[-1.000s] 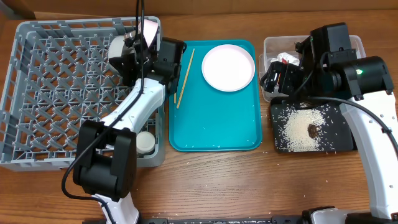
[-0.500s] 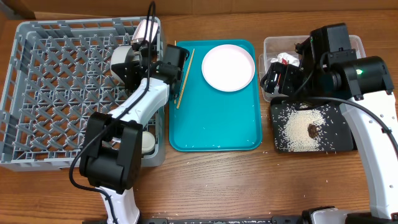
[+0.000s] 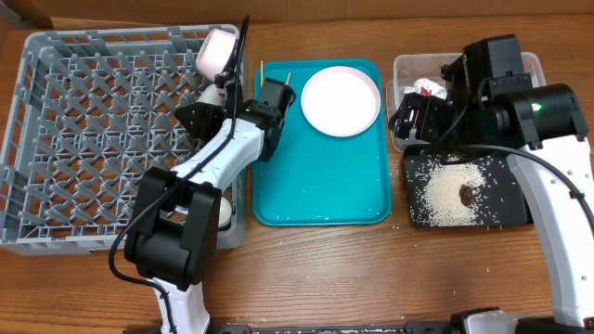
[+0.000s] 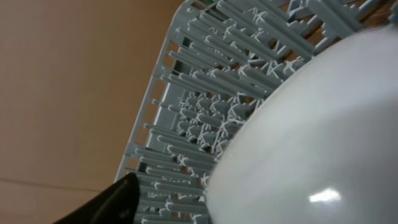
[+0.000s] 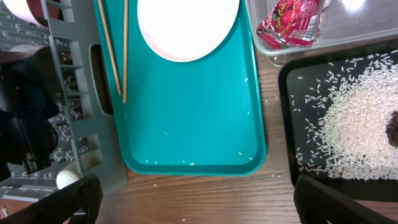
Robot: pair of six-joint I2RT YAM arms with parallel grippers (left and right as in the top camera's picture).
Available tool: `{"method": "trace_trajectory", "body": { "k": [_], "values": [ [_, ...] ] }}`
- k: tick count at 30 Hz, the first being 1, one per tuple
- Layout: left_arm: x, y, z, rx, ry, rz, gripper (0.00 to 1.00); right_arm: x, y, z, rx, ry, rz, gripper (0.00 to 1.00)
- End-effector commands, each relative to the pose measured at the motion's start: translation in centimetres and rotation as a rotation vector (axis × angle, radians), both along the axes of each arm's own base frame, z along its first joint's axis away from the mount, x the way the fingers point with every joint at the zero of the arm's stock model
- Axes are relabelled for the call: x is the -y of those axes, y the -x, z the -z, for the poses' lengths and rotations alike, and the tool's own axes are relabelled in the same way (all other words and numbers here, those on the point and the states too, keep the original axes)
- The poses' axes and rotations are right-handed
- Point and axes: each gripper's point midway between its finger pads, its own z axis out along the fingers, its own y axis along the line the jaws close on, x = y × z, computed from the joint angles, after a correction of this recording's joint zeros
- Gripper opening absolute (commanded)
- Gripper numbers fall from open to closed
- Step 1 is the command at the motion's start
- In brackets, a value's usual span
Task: Sort waste into correct bins and load items into the dishwasher
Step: 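Move the left gripper to the white plate and grasp its rim, then lift the white plate and stand it upright in the rack's back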
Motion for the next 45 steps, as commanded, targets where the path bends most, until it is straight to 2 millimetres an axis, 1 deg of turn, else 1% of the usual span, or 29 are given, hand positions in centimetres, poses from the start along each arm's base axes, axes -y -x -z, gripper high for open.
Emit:
{"method": "trace_trajectory", "body": {
  "k": [1, 3, 5, 6, 9, 10, 11, 12, 13, 15, 18, 20, 21, 23, 24, 26, 29, 30, 32, 36, 37, 39, 40, 42, 43, 45],
  "values": [
    [0.9, -0.1, 0.2, -0.004, 0.025, 0.021, 0.67, -0.1, 0.0, 0.0, 0.000, -0.004, -0.004, 1.00],
    [1.5, -0.2, -0.3, -0.004, 0.058, 0.039, 0.68, -0.1, 0.0, 0.0, 0.001, -0.004, -0.005, 1.00],
    [2.6, -0.4, -0.7, -0.023, 0.138, 0.074, 0.69, -0.1, 0.0, 0.0, 0.001, -0.004, -0.004, 1.00],
    [3.3, -0.6, -0.6, -0.037, 0.195, 0.096, 0.72, -0.1, 0.0, 0.0, 0.001, -0.004, -0.004, 1.00],
    [6.3, -0.7, 0.2, -0.146, 0.409, 0.208, 0.82, -0.1, 0.0, 0.0, 0.000, -0.004, -0.004, 1.00],
    [7.8, -0.6, 0.6, -0.200, 0.495, 0.267, 0.85, -0.1, 0.0, 0.0, 0.000, -0.004, -0.004, 1.00],
    [9.2, -0.5, 0.9, -0.251, 0.570, 0.323, 0.91, -0.1, 0.0, 0.0, 0.000, -0.004, -0.004, 1.00],
    [10.6, -0.4, 1.2, -0.293, 0.637, 0.374, 1.00, -0.1, 0.0, 0.0, 0.000, -0.004, -0.004, 1.00],
    [11.9, -0.2, 1.2, -0.325, 0.698, 0.413, 1.00, -0.1, 0.0, 0.0, 0.000, -0.004, -0.004, 1.00],
    [13.7, 0.2, 1.1, -0.359, 0.796, 0.459, 1.00, -0.1, 0.0, 0.0, 0.000, -0.004, -0.005, 1.00],
    [16.4, 0.4, -0.3, -0.384, 0.928, 0.532, 1.00, -0.1, 0.0, 0.0, 0.000, -0.004, -0.005, 1.00],
    [19.2, 0.4, -2.1, -0.389, 1.066, 0.618, 1.00, -0.1, 0.0, 0.0, 0.000, -0.003, -0.005, 1.00],
    [21.1, 0.5, -3.2, -0.390, 1.162, 0.679, 1.00, -0.1, 0.0, 0.0, 0.000, -0.004, -0.005, 1.00],
    [23.9, 0.3, -5.1, -0.355, 1.315, 0.752, 1.00, -0.1, 0.0, 0.0, 0.001, -0.003, -0.005, 1.00],
    [24.6, -0.3, -5.6, -0.310, 1.365, 0.744, 0.98, -0.1, 0.0, 0.0, 0.002, -0.003, -0.005, 1.00],
    [24.8, -1.4, -5.5, -0.236, 1.392, 0.675, 0.96, -0.1, -0.1, 0.0, 0.004, -0.004, -0.005, 1.00],
    [24.7, -3.3, -3.9, -0.119, 1.412, 0.514, 0.96, -0.2, -0.1, 0.0, 0.006, -0.004, -0.005, 1.00],
    [24.9, -4.1, -2.8, -0.076, 1.426, 0.447, 1.00, -0.2, -0.1, -0.1, 0.010, -0.002, -0.011, 1.00],
    [25.4, -4.7, -0.8, -0.045, 1.441, 0.361, 1.00, -0.2, -0.1, 0.0, 0.009, -0.002, -0.011, 1.00],
    [25.6, -4.8, 3.2, -0.033, 1.433, 0.222, 1.00, -0.1, -0.1, 0.0, 0.013, 0.009, -0.026, 1.00],
    [25.6, -4.8, 4.2, -0.036, 1.422, 0.197, 0.99, -0.1, -0.1, 0.0, 0.012, 0.010, -0.025, 1.00],
    [25.3, -4.8, 6.2, -0.046, 1.402, 0.152, 0.90, 0.1, 0.0, 0.1, 0.011, 0.016, -0.023, 1.00],
    [25.3, -4.9, 7.0, -0.053, 1.395, 0.143, 0.78, 0.1, -0.1, 0.1, 0.011, 0.019, -0.021, 1.00],
    [25.0, -4.8, 8.2, -0.064, 1.375, 0.125, 0.68, 0.2, -0.1, 0.1, 0.011, 0.023, -0.020, 1.00],
    [24.9, -4.8, 8.7, -0.070, 1.368, 0.118, 0.65, 0.2, -0.1, 0.1, 0.011, 0.023, -0.020, 1.00],
    [24.6, -4.8, 9.6, -0.075, 1.352, 0.106, 0.64, 0.2, 0.0, 0.1, 0.009, 0.023, -0.020, 1.00]
  ]
}}
